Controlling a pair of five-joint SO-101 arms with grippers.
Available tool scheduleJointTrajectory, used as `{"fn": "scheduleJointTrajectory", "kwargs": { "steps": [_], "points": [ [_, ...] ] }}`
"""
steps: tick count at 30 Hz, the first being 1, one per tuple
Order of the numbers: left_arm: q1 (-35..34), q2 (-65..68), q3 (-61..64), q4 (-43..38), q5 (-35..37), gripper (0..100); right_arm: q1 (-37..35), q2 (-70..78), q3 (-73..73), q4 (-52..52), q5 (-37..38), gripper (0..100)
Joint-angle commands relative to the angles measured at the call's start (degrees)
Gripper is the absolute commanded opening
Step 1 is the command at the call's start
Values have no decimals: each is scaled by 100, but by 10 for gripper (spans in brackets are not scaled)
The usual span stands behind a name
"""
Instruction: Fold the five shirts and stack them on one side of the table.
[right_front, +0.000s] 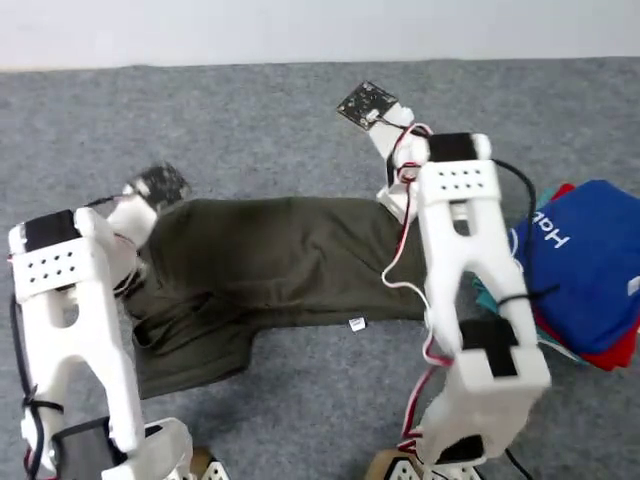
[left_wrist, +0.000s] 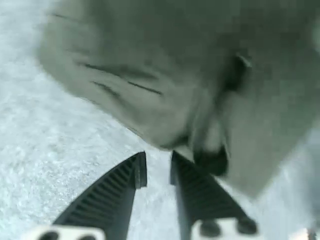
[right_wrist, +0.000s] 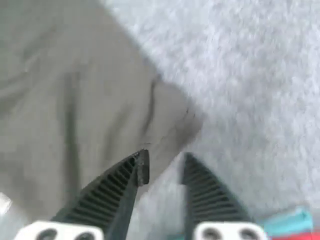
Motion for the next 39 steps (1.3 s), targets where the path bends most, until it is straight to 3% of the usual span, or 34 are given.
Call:
{"fn": "scheduleJointTrajectory", "kwargs": {
  "steps": [1,5,10,16,20,29,34,39],
  "points": [
    [264,-18,215,-677,1073,5,31,558,-53,-857,-132,32],
    [404,-18,1059,-1231,1433,6,48,1147,-53,-1332,-123,9],
    [413,-18,1877,-1442,1196,6,242,1499,-70,-1552,-105,10],
    [404,-26,1982,-1398,1046,6,611,1684,-404,-1446,-114,10],
    [413,-62,1710,-1389,1073,6,479,1490,-853,-716,-132,14],
    [352,-79,620,70,1530,7,48,1015,-1468,813,-132,16],
    [-334,-527,-312,571,2207,7,-365,840,-1802,1648,-132,95],
    [-1547,-1679,-804,580,2760,7,-1349,655,-2084,2281,-554,164]
  ]
}}
